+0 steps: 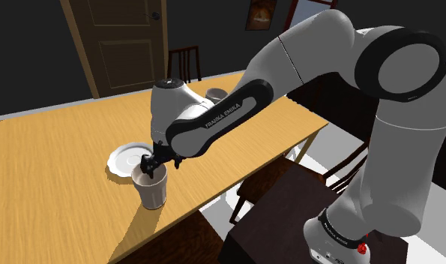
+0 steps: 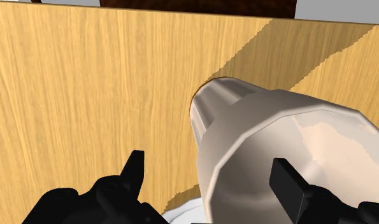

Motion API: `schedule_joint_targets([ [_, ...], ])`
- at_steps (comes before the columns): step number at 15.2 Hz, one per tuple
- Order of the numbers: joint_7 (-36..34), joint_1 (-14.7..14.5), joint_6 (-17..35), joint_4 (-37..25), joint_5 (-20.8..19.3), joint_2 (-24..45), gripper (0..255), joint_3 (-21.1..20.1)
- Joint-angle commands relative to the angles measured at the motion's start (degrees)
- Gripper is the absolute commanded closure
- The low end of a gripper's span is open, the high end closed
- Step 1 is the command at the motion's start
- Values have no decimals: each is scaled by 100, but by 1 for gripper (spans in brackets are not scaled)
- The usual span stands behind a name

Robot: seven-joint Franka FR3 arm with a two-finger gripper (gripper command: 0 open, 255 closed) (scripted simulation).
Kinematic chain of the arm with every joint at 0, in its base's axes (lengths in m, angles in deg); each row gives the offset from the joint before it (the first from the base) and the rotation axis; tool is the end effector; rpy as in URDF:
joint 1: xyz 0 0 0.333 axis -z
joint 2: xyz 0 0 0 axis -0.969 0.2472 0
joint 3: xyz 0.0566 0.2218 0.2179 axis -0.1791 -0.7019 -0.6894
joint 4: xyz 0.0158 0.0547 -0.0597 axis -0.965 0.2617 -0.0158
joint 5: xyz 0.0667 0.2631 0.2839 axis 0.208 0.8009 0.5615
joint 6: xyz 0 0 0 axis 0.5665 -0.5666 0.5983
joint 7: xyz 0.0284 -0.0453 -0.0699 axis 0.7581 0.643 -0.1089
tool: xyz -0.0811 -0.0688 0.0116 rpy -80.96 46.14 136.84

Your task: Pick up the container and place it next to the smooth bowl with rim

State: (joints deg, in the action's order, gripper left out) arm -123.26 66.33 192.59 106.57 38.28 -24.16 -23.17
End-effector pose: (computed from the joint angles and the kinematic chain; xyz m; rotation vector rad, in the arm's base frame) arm 0.5225 0.3085 0.2751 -3.0445 0.2136 -0.0275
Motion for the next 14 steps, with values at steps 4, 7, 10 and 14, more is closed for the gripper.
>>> schedule_joint_targets([
  [4,0,0,0,0,0,0,255,0],
  [7,-1,-1,-3,-5,0,2,255,0],
  [10,0,-1,-5,-5,0,0,255,0],
  [14,46,38,-184,-35,83,-159,255,-48],
])
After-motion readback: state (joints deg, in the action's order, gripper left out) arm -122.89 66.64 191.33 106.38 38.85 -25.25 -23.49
